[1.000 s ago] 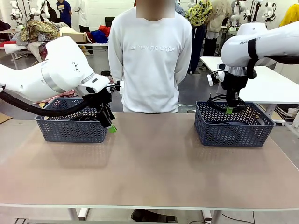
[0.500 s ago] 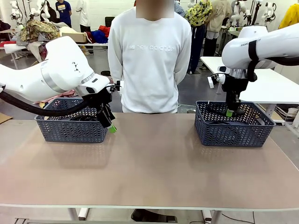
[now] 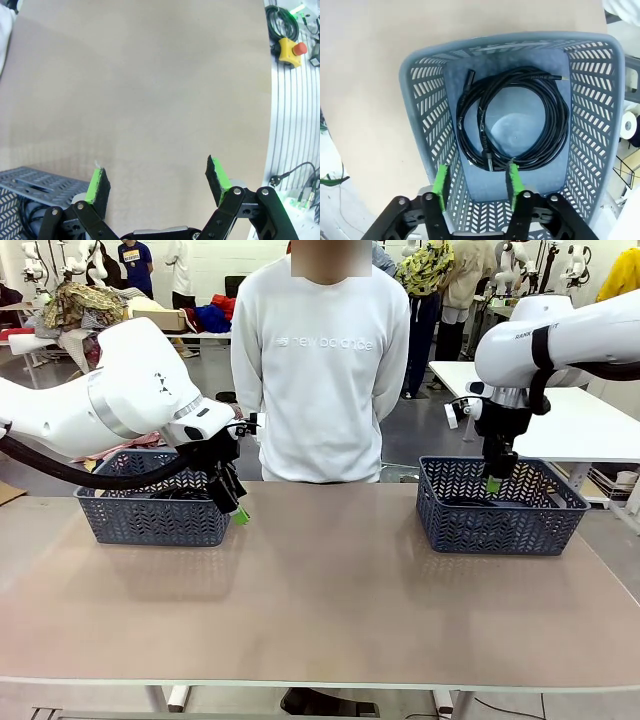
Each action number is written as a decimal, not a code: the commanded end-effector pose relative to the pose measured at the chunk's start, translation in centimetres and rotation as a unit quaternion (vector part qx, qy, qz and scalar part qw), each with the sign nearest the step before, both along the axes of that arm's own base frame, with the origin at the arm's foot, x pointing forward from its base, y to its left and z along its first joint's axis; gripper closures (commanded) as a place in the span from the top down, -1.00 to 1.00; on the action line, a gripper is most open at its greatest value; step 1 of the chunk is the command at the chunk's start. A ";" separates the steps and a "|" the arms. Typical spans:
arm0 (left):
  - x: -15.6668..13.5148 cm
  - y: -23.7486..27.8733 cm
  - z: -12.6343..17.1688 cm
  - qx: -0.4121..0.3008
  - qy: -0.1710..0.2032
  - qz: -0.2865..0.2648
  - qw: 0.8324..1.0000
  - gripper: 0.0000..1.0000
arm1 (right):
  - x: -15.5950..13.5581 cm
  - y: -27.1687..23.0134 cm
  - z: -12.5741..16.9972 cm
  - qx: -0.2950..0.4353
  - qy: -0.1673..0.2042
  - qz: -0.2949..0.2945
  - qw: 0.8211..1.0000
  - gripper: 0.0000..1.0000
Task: Organize the cables according to human instructions.
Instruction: Pick up a bundle of cables and place it in the basket indicated by the human.
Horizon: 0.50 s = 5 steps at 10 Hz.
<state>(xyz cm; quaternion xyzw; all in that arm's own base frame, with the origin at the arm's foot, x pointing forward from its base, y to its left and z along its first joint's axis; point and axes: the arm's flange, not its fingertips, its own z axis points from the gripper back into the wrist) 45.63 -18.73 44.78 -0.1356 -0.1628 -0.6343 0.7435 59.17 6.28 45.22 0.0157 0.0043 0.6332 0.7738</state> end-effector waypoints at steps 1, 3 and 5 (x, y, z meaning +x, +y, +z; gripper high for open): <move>0.0 0.2 0.0 0.000 -0.001 -0.001 1.000 1.00 | -0.3 0.1 0.7 0.003 -0.002 -0.010 1.000 0.50; 0.0 0.2 0.0 0.000 -0.001 -0.001 1.000 1.00 | -0.1 0.1 0.4 0.002 0.001 -0.012 1.000 0.89; 0.0 0.2 0.0 0.000 -0.001 -0.001 1.000 1.00 | 0.2 0.3 0.3 -0.004 0.007 -0.017 1.000 1.00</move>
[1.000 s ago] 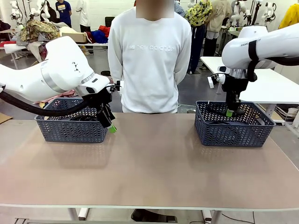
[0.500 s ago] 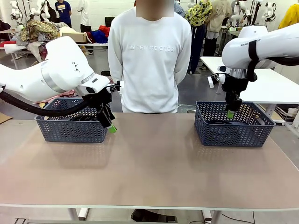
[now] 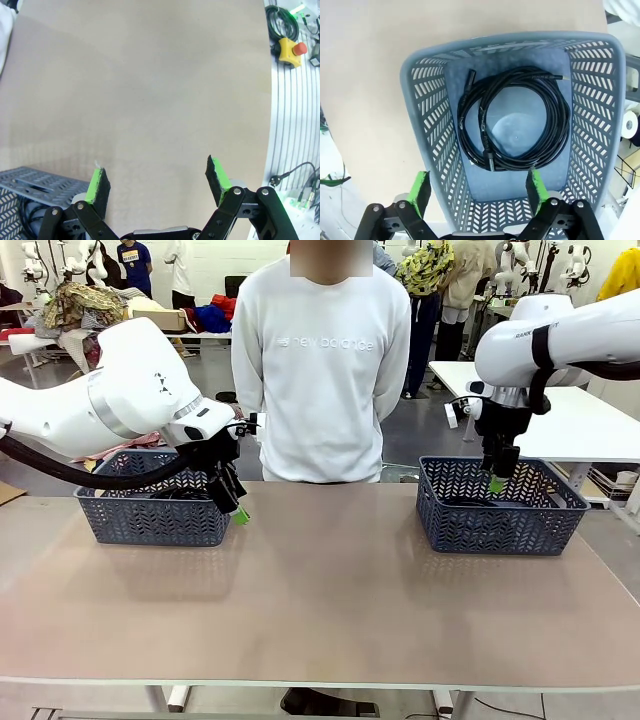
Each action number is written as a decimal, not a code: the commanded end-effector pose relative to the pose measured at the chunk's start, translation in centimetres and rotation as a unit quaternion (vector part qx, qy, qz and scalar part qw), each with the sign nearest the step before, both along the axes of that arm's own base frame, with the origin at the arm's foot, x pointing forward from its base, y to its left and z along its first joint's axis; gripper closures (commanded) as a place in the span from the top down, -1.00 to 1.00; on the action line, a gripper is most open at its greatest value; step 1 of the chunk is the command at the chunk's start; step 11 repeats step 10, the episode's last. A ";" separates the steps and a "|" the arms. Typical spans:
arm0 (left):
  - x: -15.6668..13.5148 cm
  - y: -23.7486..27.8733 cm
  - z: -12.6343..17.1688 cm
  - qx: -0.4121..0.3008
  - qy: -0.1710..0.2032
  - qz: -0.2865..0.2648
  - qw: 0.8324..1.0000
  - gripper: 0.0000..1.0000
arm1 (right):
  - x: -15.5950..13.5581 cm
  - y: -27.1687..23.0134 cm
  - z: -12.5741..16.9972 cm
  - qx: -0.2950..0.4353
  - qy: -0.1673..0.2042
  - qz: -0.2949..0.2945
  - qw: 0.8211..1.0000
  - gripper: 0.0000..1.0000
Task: Organize the cables according to human instructions.
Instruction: Pick up a bundle of cables and place it in the basket indicated by the human.
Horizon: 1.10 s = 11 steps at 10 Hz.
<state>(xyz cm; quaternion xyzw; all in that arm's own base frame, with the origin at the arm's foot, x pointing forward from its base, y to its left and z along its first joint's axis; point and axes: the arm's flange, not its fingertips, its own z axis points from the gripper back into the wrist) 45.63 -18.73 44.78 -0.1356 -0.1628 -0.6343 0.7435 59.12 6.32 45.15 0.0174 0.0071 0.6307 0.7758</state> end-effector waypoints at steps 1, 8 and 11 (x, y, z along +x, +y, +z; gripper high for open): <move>0.0 0.2 0.0 0.000 -0.001 -0.001 1.000 1.00 | 0.4 0.3 0.3 -0.003 0.004 -0.018 1.000 1.00; 0.0 0.2 0.0 0.000 -0.001 -0.001 1.000 1.00 | 0.1 0.0 -0.1 0.000 0.001 -0.011 1.000 1.00; 0.0 0.2 0.0 0.000 -0.001 -0.001 1.000 1.00 | 0.1 0.0 -0.1 0.000 0.001 -0.011 1.000 1.00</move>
